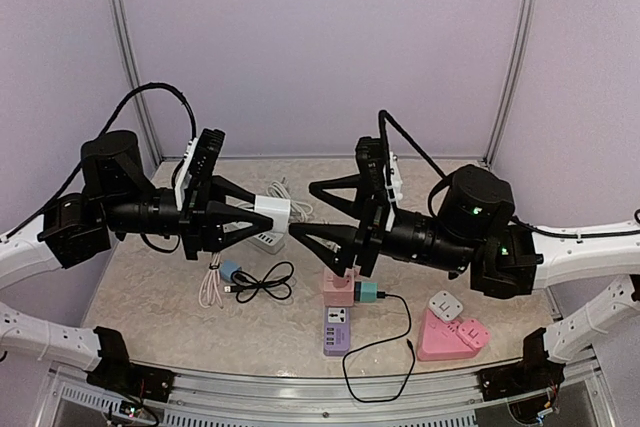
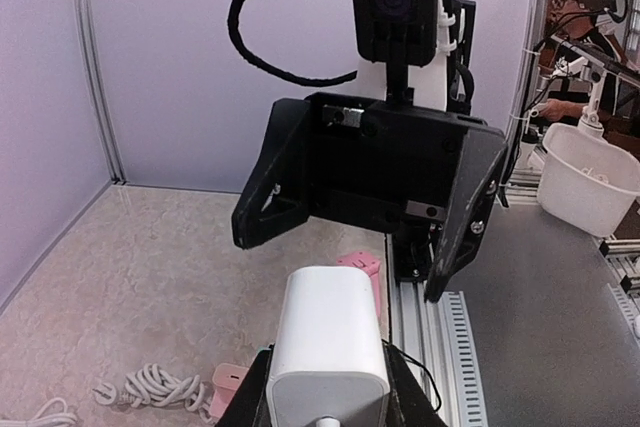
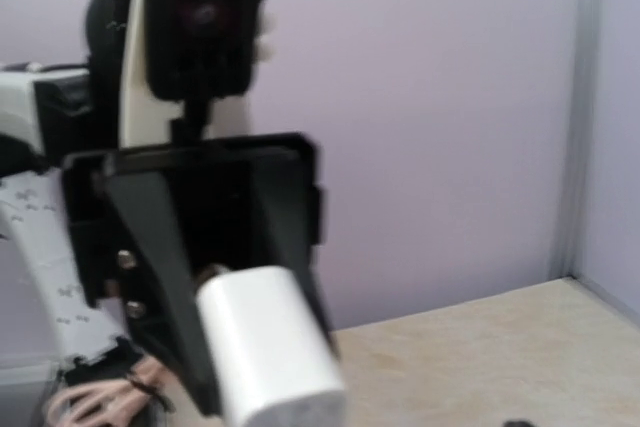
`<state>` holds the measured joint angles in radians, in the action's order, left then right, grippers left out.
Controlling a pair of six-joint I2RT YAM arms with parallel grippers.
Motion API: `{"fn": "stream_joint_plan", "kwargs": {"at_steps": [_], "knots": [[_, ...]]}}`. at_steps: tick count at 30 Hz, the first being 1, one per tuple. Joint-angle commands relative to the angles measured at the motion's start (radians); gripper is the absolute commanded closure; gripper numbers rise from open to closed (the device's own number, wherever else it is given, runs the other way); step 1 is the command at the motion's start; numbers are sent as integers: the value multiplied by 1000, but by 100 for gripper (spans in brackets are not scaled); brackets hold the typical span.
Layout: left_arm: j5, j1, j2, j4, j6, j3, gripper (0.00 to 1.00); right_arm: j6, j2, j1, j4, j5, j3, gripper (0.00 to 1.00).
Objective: Insert the plug
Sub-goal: Adjust the plug.
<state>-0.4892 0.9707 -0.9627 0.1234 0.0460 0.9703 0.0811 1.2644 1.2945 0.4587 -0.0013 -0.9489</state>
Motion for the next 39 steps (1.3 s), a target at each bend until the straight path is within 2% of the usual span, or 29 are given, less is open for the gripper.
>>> {"fn": "stream_joint_plan", "kwargs": {"at_steps": [1,3,6,11,15,18,20,21,24,25,28,29,30,32,34,39], "knots": [[-41,7,-4,-96,-40,-1,100,31,53,-7,8,-118,-54,35],[-47,8,-5,-101,-38,-1,100,32,59,-13,11,-143,-53,40],[-51,13,-5,-102,-40,-7,100,47,56,-26,47,-192,-42,55],[-48,21,-9,-115,-41,-25,100,45,76,-38,32,-216,-69,58],[-49,31,-11,-145,-40,-38,100,48,94,-49,3,-220,-93,70],[-45,33,-10,-151,-37,-43,100,52,106,-52,-8,-230,-106,75],[-42,34,-8,-151,-36,-46,100,51,112,-53,-18,-239,-113,87],[-40,33,-7,-151,-36,-49,100,51,115,-53,-24,-242,-116,99],[-20,34,-2,-139,-11,-62,100,44,107,-52,-59,-244,-110,100],[-11,32,3,-129,11,-69,95,38,102,-54,-82,-245,-106,100],[-8,13,25,-50,87,-93,49,3,75,-56,-196,-247,-97,100],[-15,7,30,-28,103,-99,36,-8,66,-55,-242,-242,-97,100],[-20,6,36,-3,118,-105,29,-20,58,-55,-296,-238,-97,100],[-32,6,43,27,169,-119,24,-32,44,-56,-346,-237,-99,100],[-32,7,48,36,186,-135,23,-35,28,-57,-362,-240,-98,100],[-12,26,47,18,180,-156,28,-45,15,-56,-352,-241,-97,100]]}}
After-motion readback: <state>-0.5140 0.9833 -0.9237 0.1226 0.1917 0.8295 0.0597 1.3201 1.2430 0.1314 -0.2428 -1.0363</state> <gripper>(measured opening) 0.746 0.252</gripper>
